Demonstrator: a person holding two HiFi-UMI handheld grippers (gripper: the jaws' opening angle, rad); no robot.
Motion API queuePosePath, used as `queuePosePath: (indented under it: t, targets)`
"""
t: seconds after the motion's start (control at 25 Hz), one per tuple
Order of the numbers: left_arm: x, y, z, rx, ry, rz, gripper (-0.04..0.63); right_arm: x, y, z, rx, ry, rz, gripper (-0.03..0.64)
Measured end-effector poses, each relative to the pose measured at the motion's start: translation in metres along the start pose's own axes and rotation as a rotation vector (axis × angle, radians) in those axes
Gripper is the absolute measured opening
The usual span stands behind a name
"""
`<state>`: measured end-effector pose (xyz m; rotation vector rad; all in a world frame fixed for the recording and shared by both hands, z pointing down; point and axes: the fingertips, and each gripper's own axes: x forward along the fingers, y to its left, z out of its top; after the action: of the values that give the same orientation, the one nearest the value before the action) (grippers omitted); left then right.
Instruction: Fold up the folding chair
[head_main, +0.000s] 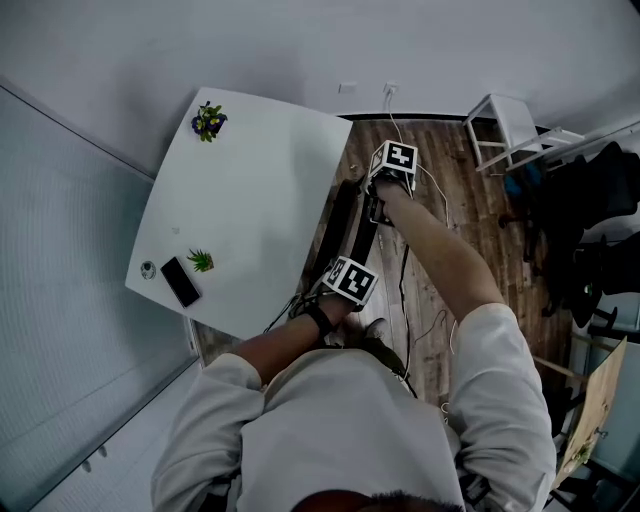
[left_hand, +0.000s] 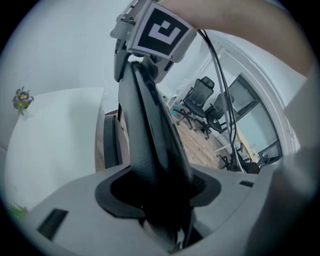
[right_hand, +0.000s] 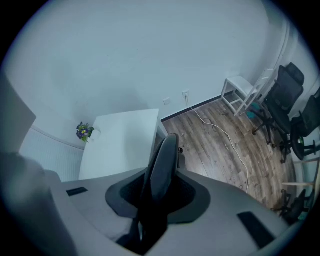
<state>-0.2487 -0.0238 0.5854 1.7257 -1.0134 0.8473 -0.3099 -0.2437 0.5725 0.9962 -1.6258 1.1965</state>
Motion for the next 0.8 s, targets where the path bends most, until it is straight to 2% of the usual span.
queuePosePath:
  t: [0.28, 0.56, 0.8]
  targets:
    - [-0.012, 0.030, 0.001, -0.021, -0.003, -0.016, 0.231, 0.015, 0.032, 0.009, -0.019, 0.014, -0.010, 0.110]
    - [-0.018, 0.052, 0.006, -0.027, -0.008, -0.037, 0.221, 0.027, 0.040, 0.021, -0.004, 0.024, -0.024, 0.118]
    - [-0.021, 0.073, 0.017, -0.069, -0.040, -0.052, 0.217, 0.039, 0.052, 0.035, -0.013, 0.027, -0.029, 0.127]
